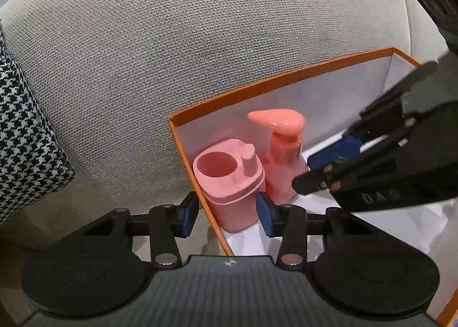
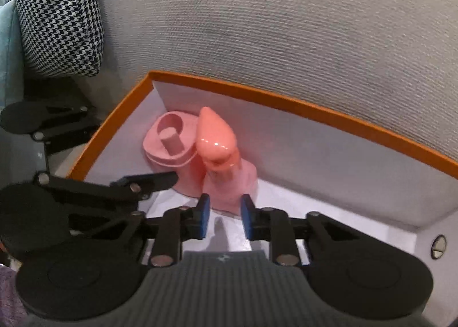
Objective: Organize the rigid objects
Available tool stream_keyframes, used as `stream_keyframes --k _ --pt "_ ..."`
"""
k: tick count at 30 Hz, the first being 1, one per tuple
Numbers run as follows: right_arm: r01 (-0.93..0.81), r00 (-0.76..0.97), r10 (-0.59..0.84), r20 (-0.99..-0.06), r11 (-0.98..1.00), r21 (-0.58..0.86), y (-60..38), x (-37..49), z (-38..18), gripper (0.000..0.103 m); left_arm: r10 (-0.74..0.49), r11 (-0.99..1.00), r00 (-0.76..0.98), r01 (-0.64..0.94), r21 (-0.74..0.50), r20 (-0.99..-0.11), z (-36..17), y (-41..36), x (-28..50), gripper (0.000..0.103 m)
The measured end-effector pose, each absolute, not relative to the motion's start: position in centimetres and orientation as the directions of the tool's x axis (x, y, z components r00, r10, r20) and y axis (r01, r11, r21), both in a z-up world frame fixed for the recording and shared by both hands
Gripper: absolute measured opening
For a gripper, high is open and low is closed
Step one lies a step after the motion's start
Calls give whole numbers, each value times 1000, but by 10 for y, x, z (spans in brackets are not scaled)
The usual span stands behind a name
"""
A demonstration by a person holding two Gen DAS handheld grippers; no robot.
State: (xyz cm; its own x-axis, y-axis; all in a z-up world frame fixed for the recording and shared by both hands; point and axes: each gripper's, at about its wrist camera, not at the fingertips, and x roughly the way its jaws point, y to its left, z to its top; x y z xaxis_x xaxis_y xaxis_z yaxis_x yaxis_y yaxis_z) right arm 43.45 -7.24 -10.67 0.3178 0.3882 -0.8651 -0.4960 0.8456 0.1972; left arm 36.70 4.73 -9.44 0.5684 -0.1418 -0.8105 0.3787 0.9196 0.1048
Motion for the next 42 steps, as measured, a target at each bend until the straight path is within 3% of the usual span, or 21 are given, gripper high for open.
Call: stream_keyframes --k 6,13,25,32,36,42 --pt "-510 337 364 -868 846 157 -65 438 -108 25 -155 926 571 368 82 -806 -94 59 358 51" --pt "-524 350 363 -864 840 140 -70 421 -94 26 -186 930 592 363 53 -784 -80 73 334 61" --pt "-510 491 441 -751 844 163 -112 314 -30 32 -224 968 732 241 -63 -644 -3 105 229 61" --pt "-448 569 438 -696 875 185 -146 236 -11 33 -242 970 702 203 -137 -670 12 89 159 61" --pt "-428 555 436 -709 880 206 -150 193 -24 40 -246 965 658 236 -116 -712 -1 82 121 61" --pt "-404 511 445 -735 880 251 -137 157 -59 42 -206 969 623 235 -70 -755 -31 72 88 64"
